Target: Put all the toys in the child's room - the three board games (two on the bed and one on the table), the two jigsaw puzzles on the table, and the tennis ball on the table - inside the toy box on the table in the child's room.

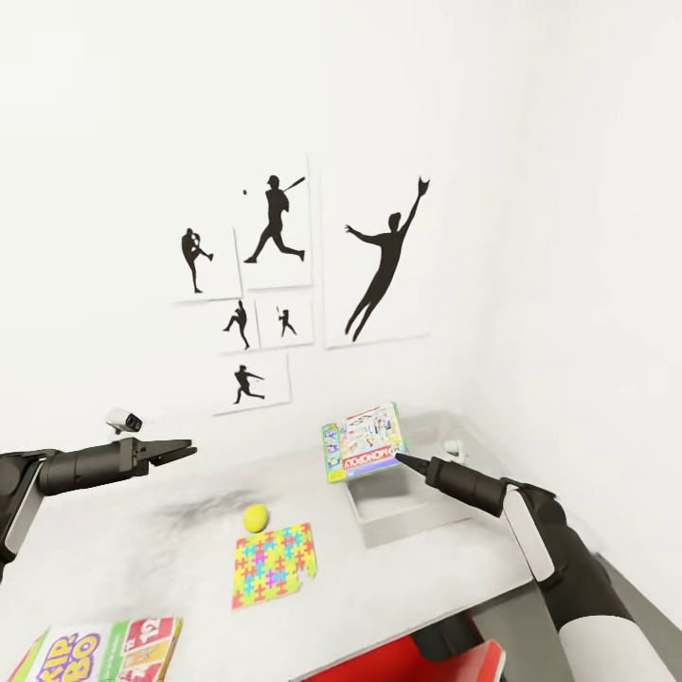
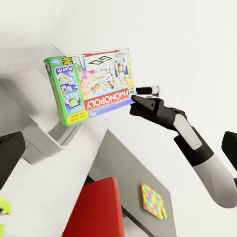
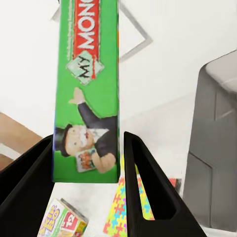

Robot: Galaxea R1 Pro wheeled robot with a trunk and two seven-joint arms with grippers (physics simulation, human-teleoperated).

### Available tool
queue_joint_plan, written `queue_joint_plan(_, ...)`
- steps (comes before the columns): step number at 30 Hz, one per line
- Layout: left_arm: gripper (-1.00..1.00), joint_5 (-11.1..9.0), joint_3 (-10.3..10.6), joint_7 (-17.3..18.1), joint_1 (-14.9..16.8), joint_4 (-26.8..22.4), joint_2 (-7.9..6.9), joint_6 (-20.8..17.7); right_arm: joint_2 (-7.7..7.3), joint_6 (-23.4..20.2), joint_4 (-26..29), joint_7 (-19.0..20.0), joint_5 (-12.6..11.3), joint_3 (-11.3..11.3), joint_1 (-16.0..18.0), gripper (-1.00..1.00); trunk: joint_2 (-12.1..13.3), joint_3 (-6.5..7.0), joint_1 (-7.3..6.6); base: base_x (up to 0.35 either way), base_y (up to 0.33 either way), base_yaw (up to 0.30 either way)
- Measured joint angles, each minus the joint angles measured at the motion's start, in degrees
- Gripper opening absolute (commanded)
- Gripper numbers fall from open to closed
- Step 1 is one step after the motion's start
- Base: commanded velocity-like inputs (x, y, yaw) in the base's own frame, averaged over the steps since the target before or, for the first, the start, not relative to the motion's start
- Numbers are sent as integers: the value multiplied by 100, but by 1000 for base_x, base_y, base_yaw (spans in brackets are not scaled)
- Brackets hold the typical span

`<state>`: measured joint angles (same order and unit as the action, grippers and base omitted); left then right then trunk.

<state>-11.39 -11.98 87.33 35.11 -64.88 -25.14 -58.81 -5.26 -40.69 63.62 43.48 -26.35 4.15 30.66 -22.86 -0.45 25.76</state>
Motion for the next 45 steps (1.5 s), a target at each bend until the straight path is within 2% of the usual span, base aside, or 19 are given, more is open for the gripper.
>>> queue_joint_plan(13,100,4,0,1,1,-1,1,-2,-13,5,0,-1,9,0,-1,-100,0,0,0,0,-11,269)
queue_joint_plan(38,100,14,1,1,3,1,2,0,-19,0,-22,0,-9,10,-2,-100,0,0,-1,35,0,8)
queue_joint_plan(45,100,14,1,9,3,0,2,0,-19,198,-38,9,-11,10,-2,-100,0,0,0,10,0,0)
